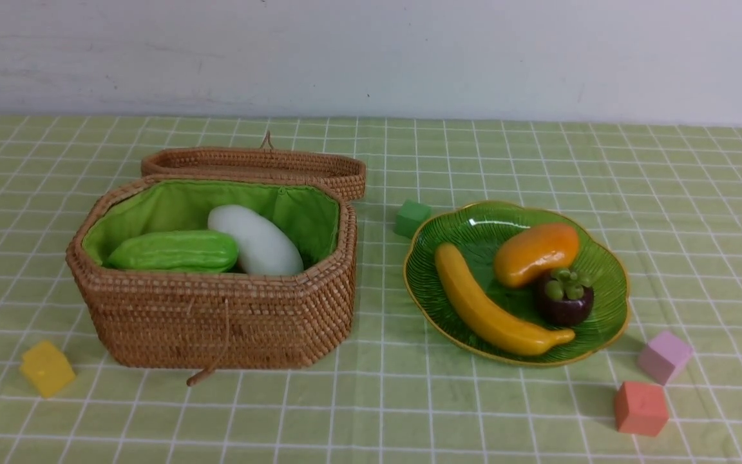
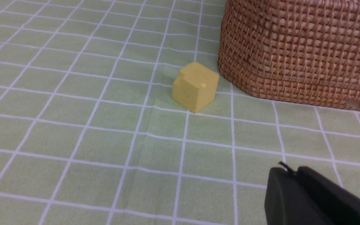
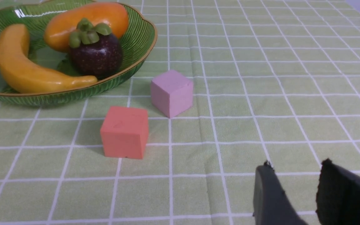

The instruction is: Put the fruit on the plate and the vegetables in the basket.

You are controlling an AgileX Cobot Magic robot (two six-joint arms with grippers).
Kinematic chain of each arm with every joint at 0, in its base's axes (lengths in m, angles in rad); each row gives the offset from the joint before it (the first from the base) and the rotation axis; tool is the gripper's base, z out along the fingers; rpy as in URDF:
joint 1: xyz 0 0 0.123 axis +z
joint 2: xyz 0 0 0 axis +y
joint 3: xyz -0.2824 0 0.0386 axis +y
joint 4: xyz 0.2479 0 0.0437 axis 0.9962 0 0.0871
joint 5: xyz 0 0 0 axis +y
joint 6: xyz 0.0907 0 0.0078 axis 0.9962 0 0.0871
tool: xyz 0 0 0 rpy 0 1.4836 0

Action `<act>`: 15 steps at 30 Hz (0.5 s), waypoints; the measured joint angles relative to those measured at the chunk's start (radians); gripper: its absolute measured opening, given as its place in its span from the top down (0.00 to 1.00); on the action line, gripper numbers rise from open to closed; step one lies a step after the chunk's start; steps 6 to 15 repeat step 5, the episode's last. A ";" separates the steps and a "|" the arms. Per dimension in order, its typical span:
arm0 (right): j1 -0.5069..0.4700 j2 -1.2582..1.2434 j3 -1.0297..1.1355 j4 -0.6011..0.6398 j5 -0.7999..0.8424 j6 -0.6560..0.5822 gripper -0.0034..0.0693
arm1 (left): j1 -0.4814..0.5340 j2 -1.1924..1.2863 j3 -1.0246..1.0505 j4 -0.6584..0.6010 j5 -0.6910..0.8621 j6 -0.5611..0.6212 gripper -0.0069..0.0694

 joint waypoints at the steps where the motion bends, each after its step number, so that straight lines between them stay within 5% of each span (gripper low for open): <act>1: 0.000 0.000 0.000 0.000 0.000 0.000 0.62 | 0.000 0.000 0.000 0.000 0.000 0.000 0.86; 15: 0.000 0.000 0.000 0.000 0.000 0.000 0.62 | 0.000 0.000 0.000 0.000 0.000 0.000 0.85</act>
